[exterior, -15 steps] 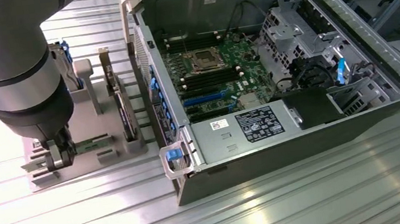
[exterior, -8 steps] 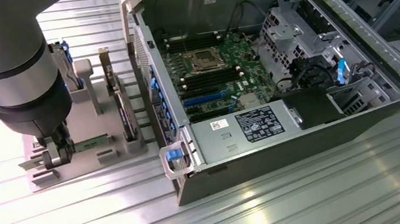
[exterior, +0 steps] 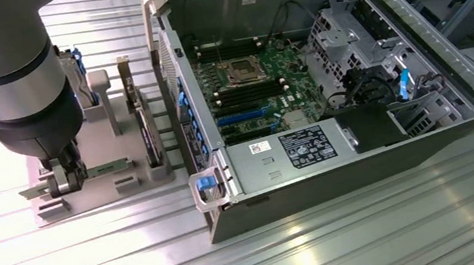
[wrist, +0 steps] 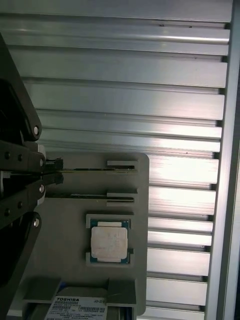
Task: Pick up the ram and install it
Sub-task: 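Pick up the ram and move it above insertion slot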
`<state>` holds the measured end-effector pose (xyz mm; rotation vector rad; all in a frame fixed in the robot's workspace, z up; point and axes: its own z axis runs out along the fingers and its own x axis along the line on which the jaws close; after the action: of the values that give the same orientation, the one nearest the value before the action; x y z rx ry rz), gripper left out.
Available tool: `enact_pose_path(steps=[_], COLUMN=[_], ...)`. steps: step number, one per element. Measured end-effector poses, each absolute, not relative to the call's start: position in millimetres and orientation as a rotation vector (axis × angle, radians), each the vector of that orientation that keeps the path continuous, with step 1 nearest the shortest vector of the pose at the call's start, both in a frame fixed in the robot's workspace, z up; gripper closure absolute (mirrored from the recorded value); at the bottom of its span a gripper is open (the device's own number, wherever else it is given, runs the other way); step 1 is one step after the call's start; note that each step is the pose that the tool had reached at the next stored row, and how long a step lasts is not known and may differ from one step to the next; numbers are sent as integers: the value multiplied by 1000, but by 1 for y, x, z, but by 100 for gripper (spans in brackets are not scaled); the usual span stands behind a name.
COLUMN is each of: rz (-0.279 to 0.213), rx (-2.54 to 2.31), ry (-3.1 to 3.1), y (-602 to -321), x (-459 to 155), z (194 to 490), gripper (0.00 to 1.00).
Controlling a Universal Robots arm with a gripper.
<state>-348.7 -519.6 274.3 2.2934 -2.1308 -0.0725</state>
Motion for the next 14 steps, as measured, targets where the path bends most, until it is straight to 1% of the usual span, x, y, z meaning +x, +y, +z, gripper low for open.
enact_pose_path(steps=[14], rz=[-72], rx=[2293], ry=[-2131], y=[-520], x=[-349], z=[289], gripper=[88])
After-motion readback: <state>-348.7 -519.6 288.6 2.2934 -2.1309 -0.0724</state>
